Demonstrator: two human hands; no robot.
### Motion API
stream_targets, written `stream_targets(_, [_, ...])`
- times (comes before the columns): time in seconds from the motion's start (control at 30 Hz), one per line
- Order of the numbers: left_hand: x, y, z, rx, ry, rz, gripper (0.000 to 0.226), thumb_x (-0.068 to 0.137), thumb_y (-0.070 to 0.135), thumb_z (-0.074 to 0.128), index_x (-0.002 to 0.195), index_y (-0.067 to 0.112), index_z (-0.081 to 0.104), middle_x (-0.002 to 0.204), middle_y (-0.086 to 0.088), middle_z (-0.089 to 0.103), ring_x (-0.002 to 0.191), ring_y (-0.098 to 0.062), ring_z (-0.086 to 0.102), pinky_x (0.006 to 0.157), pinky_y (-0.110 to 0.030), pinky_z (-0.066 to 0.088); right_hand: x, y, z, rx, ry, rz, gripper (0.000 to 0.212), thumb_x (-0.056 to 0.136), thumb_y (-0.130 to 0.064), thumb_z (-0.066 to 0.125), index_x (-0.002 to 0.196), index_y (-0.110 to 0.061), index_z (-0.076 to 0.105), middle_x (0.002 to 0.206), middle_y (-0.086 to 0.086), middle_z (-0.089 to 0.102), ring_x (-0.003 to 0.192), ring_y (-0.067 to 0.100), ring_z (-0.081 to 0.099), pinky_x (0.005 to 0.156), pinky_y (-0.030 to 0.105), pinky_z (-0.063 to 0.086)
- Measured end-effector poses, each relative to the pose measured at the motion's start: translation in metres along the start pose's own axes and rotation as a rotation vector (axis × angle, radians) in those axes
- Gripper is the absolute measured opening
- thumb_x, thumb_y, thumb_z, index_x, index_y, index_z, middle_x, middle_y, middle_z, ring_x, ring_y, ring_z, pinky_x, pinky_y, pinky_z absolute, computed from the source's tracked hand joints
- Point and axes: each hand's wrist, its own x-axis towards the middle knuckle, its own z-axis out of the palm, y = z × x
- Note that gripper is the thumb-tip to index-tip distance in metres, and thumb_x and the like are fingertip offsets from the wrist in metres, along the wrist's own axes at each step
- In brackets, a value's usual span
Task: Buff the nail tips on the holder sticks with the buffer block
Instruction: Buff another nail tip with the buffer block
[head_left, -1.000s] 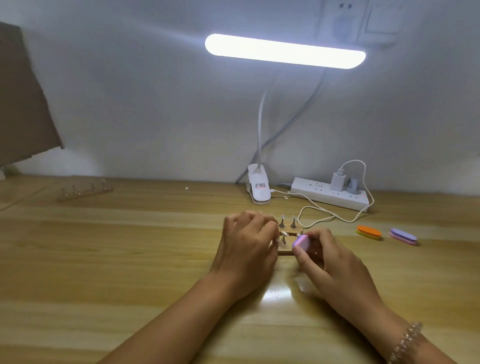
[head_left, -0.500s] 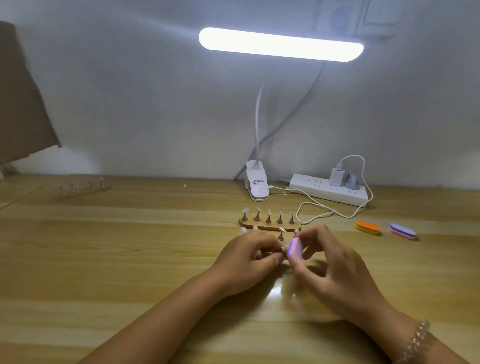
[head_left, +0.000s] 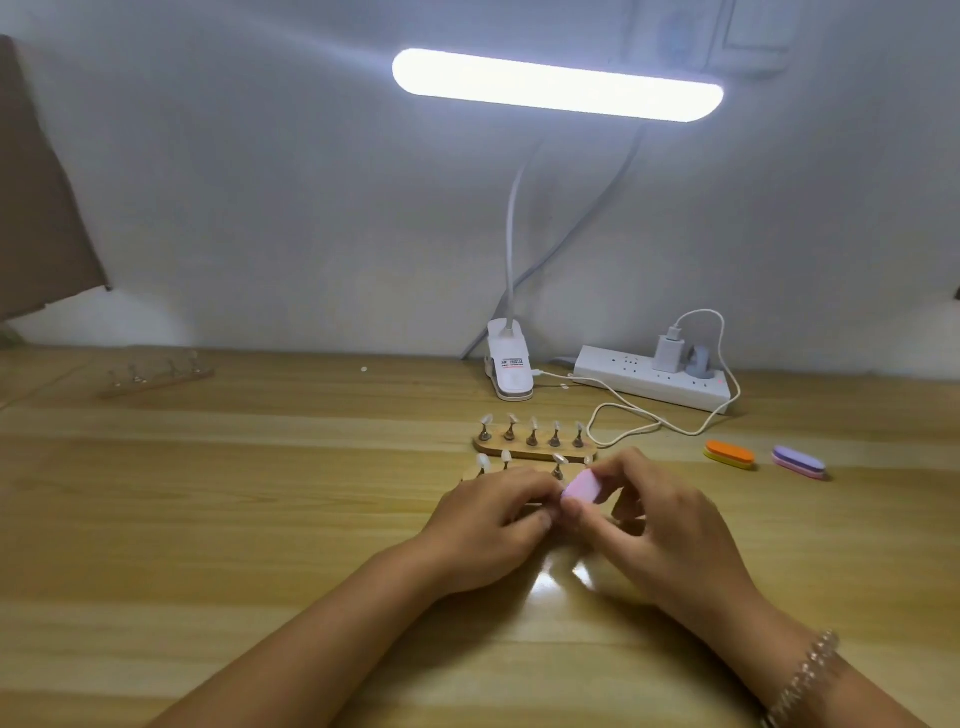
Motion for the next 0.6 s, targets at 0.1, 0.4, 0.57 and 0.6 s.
stream_targets(0.1, [-0.001, 0.001, 0.000, -0.024, -0.002, -0.008, 0.023, 0.090, 0.032, 0.048, 0.106, 0.031, 0.066, 0.103, 0.016, 0.064, 0.098, -0.011, 0.057, 0.087, -0.041, 0.049, -0.002, -0.002, 0.000, -0.009, -0.012, -0.036, 0.031, 0.077, -0.058, 0.061, 0.090, -0.031, 0.057, 0.083, -0.017, 0.060, 0.067, 0.008, 0.057, 0.059, 0.036, 0.052])
stream_targets(0.4, [-0.001, 0.001, -0.001, -0.225, 0.024, -0.032, 0.016, 0.097, 0.033, 0.047, 0.093, 0.029, 0.063, 0.093, 0.014, 0.069, 0.082, -0.007, 0.061, 0.075, -0.043, 0.053, 0.004, 0.009, -0.003, 0.163, 0.151, 0.171, 0.022, 0.080, -0.043, 0.069, 0.094, -0.029, 0.060, 0.081, -0.013, 0.066, 0.064, 0.009, 0.060, 0.067, 0.040, 0.053])
stream_targets(0.57, [-0.001, 0.004, -0.001, -0.143, 0.029, -0.024, 0.015, 0.093, 0.031, 0.048, 0.093, 0.031, 0.063, 0.088, 0.013, 0.066, 0.088, -0.012, 0.060, 0.083, -0.043, 0.050, -0.003, -0.003, 0.000, 0.080, -0.017, 0.007, 0.027, 0.079, -0.047, 0.068, 0.099, -0.033, 0.057, 0.088, -0.017, 0.064, 0.065, 0.010, 0.060, 0.060, 0.036, 0.052])
stream_targets(0.6, [-0.001, 0.004, -0.002, -0.134, 0.027, -0.025, 0.016, 0.095, 0.029, 0.049, 0.095, 0.028, 0.065, 0.089, 0.012, 0.067, 0.090, -0.013, 0.061, 0.085, -0.044, 0.050, -0.002, -0.002, 0.001, 0.062, -0.020, 0.016, 0.026, 0.079, -0.045, 0.069, 0.099, -0.033, 0.057, 0.089, -0.017, 0.064, 0.065, 0.009, 0.060, 0.061, 0.037, 0.052])
